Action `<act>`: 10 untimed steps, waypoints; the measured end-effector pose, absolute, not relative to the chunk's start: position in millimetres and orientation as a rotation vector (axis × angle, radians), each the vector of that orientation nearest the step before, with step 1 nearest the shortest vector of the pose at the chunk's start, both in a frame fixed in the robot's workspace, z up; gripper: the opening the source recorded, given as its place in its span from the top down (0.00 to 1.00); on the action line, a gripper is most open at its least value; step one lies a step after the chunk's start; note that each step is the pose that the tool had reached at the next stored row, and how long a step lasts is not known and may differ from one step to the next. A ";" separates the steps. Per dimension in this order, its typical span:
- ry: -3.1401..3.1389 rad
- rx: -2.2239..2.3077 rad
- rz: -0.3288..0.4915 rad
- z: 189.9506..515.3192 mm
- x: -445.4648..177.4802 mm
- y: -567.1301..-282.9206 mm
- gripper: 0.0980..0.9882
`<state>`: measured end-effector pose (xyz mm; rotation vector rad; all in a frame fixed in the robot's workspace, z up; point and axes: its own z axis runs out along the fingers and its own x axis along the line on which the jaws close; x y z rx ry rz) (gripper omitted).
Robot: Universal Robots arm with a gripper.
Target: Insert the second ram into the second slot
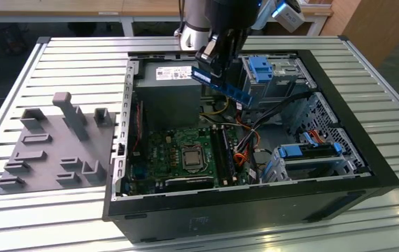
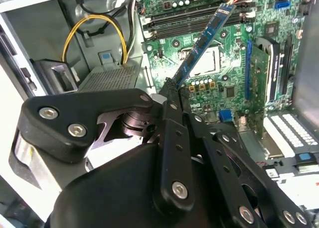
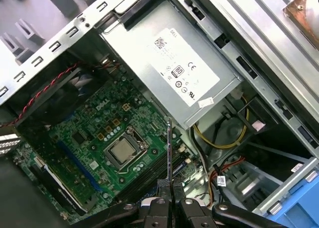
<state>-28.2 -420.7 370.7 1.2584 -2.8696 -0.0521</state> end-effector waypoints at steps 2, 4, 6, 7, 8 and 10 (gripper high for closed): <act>-2.883 1.229 -0.052 370.7 -28.2 -420.8 0.96; -2.896 1.197 -0.051 370.7 -28.2 -420.8 0.96; -2.910 1.163 -0.051 370.6 -28.2 -420.8 0.96; -2.917 1.148 -0.051 370.6 -28.2 -420.8 0.96; -2.923 1.132 -0.051 370.6 -28.2 -420.8 0.96; -2.934 1.103 -0.051 370.7 -28.2 -420.8 0.96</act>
